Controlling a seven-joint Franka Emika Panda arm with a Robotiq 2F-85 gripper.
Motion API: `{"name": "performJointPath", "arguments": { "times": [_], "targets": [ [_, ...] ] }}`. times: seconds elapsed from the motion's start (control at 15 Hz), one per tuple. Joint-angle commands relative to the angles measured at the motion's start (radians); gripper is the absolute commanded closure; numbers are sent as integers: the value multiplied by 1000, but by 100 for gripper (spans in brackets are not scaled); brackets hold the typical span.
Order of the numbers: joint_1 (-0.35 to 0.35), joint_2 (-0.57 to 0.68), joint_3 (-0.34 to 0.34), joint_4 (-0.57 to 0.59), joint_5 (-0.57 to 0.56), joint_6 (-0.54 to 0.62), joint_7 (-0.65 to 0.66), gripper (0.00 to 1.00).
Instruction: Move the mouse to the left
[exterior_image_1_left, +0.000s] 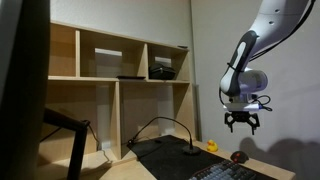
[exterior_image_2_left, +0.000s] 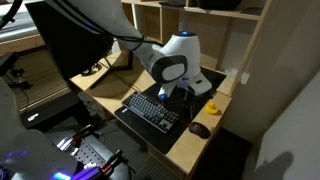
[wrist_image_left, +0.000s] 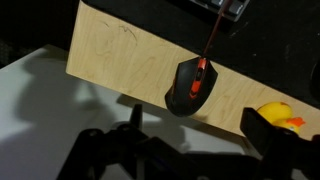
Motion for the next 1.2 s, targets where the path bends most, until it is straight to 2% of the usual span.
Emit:
{"name": "performJointPath", "arguments": {
  "times": [0.0, 0.13, 0.33, 0.4, 0.73, 1.13],
  "targets": [
    [18, 102, -29, 47, 5, 94, 87, 0],
    [18, 155, -43, 63, 29, 154, 130, 0],
    [4, 234, -33, 106, 108, 155, 137, 0],
    [25, 179, -52, 58, 86, 152, 116, 0],
    [24, 233, -51, 97, 122, 152, 118, 0],
    [37, 394, -26, 170, 199, 214, 155, 0]
  ]
}}
